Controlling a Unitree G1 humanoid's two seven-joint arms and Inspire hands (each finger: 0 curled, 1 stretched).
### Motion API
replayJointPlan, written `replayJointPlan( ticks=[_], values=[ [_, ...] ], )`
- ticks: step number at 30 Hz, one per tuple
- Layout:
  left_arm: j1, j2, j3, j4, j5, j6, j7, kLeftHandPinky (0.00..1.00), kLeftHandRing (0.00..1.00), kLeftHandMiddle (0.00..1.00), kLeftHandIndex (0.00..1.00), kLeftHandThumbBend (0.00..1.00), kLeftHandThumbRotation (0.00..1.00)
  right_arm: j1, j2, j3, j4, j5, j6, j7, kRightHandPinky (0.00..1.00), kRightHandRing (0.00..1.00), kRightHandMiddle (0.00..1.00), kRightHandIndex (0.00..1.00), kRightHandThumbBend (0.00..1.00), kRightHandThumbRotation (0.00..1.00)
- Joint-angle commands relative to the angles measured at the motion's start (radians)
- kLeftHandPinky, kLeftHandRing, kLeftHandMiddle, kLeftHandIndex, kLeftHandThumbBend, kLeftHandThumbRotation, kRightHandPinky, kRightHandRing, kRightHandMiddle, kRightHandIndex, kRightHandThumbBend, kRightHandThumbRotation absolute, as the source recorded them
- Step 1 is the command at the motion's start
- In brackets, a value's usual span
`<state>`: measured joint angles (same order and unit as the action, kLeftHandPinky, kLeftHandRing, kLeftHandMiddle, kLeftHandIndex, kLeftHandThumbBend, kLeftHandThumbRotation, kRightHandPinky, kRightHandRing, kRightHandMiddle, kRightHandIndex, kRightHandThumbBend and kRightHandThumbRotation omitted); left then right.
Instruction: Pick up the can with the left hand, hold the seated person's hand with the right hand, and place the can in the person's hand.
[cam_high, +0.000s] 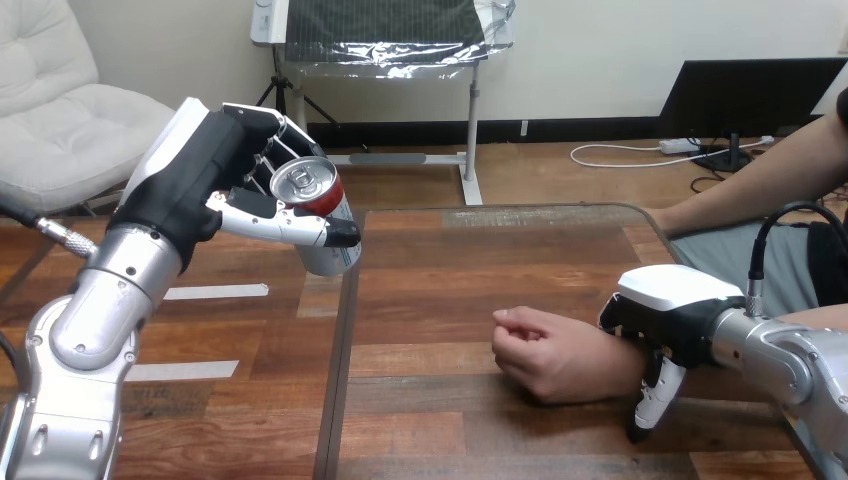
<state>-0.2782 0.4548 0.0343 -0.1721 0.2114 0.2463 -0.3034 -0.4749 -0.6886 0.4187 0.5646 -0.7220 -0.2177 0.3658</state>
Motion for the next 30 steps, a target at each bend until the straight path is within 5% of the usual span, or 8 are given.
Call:
replayJointPlan(
  ticks=[1,30],
  values=[
    [-0.080,0.019,0.028,-0.046,-0.003,-0.011,0.016,0.27,0.33,0.38,0.39,0.81,0.00,0.057,0.063,0.048,0.058,0.006,-0.011,0.005,0.23,0.30,0.40,0.49,0.92,0.02],
    [-0.081,0.021,0.032,-0.035,-0.011,-0.029,0.017,0.26,0.32,0.37,0.39,0.81,0.00,0.027,0.063,0.029,0.102,0.044,0.031,0.028,0.24,0.31,0.40,0.44,0.89,0.00]
  ],
)
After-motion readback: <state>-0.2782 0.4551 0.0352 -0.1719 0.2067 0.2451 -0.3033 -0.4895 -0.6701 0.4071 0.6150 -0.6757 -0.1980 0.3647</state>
